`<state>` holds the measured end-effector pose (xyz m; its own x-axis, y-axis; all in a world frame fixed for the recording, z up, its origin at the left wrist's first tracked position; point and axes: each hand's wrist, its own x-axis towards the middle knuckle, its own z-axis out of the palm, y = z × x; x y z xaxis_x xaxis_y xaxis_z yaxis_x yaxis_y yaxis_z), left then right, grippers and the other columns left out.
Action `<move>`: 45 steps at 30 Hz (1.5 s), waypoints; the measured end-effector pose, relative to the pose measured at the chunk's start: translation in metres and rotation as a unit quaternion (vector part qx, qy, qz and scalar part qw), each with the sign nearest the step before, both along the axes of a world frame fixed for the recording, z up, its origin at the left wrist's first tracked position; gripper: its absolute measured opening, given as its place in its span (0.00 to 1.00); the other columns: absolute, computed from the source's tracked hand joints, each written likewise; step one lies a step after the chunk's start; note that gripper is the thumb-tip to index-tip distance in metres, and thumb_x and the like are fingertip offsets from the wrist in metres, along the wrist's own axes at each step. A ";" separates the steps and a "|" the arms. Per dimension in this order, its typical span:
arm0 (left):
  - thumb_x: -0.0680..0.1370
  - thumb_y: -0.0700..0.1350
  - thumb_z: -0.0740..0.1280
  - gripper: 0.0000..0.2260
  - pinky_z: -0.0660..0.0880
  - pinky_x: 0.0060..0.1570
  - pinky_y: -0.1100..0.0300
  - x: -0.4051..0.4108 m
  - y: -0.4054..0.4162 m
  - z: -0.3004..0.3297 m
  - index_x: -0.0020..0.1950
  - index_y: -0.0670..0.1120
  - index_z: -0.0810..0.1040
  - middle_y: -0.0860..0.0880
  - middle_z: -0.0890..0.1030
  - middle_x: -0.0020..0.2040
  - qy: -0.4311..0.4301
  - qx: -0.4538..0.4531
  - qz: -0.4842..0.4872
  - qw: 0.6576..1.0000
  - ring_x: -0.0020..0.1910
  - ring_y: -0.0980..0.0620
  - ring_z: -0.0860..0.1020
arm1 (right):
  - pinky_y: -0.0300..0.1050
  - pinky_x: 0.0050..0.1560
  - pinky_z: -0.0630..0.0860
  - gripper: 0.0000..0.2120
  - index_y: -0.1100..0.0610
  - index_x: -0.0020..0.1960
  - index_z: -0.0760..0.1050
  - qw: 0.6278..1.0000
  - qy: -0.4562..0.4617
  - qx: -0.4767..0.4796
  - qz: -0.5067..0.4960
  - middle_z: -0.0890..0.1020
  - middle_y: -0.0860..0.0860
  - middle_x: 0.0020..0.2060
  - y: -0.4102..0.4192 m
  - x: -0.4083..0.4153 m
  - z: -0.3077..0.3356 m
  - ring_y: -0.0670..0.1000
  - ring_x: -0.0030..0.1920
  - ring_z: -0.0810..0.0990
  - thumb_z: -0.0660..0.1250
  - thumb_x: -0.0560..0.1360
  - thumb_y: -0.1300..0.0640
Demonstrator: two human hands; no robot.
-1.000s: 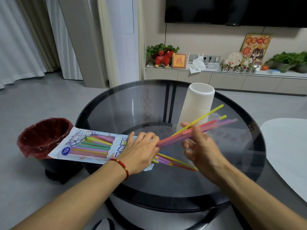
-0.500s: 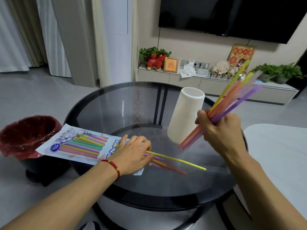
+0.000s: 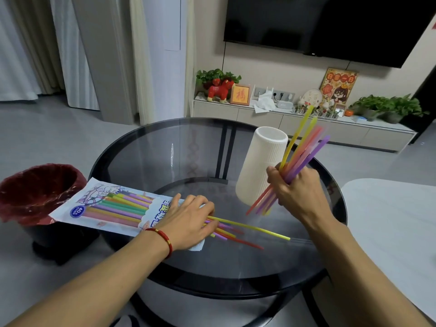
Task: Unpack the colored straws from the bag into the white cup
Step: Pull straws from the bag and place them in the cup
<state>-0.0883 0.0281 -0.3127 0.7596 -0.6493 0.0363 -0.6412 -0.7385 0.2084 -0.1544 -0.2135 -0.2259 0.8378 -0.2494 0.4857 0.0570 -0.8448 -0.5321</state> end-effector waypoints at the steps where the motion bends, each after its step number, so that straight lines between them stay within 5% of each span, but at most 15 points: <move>1: 0.82 0.62 0.53 0.14 0.53 0.75 0.38 0.000 0.000 0.000 0.57 0.55 0.70 0.55 0.70 0.61 0.001 0.000 0.001 1.000 0.65 0.52 0.69 | 0.63 0.42 0.84 0.17 0.66 0.45 0.82 1.000 0.002 -0.018 0.004 0.86 0.62 0.39 0.000 0.001 0.001 0.63 0.37 0.85 0.65 0.83 0.53; 5: 0.82 0.62 0.53 0.14 0.53 0.75 0.38 -0.001 -0.003 0.002 0.58 0.55 0.71 0.54 0.71 0.61 0.005 0.003 0.003 1.000 0.65 0.51 0.69 | 0.65 0.42 0.83 0.17 0.67 0.44 0.80 0.996 0.043 -0.078 0.015 0.84 0.63 0.38 0.006 0.005 -0.005 0.65 0.39 0.83 0.66 0.82 0.53; 14: 0.82 0.61 0.52 0.15 0.53 0.75 0.38 -0.002 -0.003 0.004 0.59 0.54 0.71 0.53 0.71 0.62 0.006 0.009 0.005 1.000 0.65 0.50 0.69 | 0.61 0.40 0.83 0.16 0.65 0.39 0.79 0.998 0.030 -0.044 0.020 0.83 0.61 0.35 0.003 0.011 -0.019 0.63 0.35 0.82 0.68 0.81 0.55; 17: 0.82 0.61 0.52 0.15 0.53 0.74 0.37 -0.002 -0.005 0.003 0.58 0.54 0.71 0.53 0.71 0.63 0.007 0.011 0.008 1.000 0.66 0.51 0.69 | 0.62 0.36 0.83 0.17 0.67 0.42 0.79 0.998 0.054 -0.002 0.023 0.82 0.62 0.32 -0.001 0.009 -0.025 0.62 0.32 0.83 0.67 0.82 0.56; 22: 0.82 0.60 0.53 0.14 0.53 0.75 0.37 -0.003 -0.009 0.002 0.58 0.55 0.71 0.53 0.71 0.64 0.009 -0.005 0.011 1.000 0.67 0.52 0.68 | 0.45 0.27 0.80 0.15 0.59 0.38 0.82 0.987 0.038 0.157 0.002 0.82 0.56 0.23 -0.009 0.000 -0.028 0.52 0.21 0.80 0.68 0.81 0.54; 27: 0.82 0.59 0.52 0.15 0.54 0.75 0.38 -0.003 -0.012 0.003 0.63 0.55 0.70 0.54 0.70 0.66 -0.010 -0.046 0.029 0.998 0.69 0.52 0.66 | 0.42 0.24 0.76 0.14 0.58 0.37 0.83 0.918 -0.063 0.386 0.062 0.82 0.59 0.26 -0.011 -0.012 -0.007 0.55 0.25 0.79 0.69 0.79 0.54; 33: 0.82 0.59 0.51 0.18 0.55 0.74 0.38 -0.003 -0.013 0.005 0.67 0.55 0.69 0.54 0.69 0.68 -0.022 -0.064 0.038 0.997 0.71 0.51 0.64 | 0.37 0.20 0.69 0.11 0.60 0.40 0.79 0.816 -0.198 0.543 0.025 0.81 0.51 0.26 -0.023 0.014 0.058 0.48 0.21 0.76 0.69 0.80 0.57; 39: 0.82 0.58 0.51 0.16 0.57 0.73 0.39 -0.002 -0.010 0.008 0.67 0.56 0.68 0.54 0.69 0.67 -0.027 -0.053 0.042 0.997 0.69 0.51 0.65 | 0.40 0.21 0.72 0.11 0.59 0.36 0.79 0.886 -0.214 0.410 -0.039 0.80 0.53 0.22 -0.031 0.045 0.083 0.52 0.21 0.77 0.69 0.76 0.57; 45: 0.83 0.57 0.51 0.16 0.56 0.74 0.39 -0.002 -0.006 0.011 0.68 0.55 0.68 0.54 0.68 0.67 -0.030 -0.045 0.042 0.998 0.69 0.51 0.64 | 0.40 0.33 0.73 0.11 0.59 0.47 0.85 0.957 -0.028 0.285 -0.052 0.84 0.55 0.37 -0.024 0.067 0.075 0.48 0.33 0.78 0.75 0.74 0.50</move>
<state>-0.0900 0.0217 -0.3021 0.8058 -0.5757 0.1387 -0.5913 -0.7699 0.2400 -0.0877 -0.2374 -0.1507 0.7709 -0.5675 0.2892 0.0304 -0.4207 -0.9067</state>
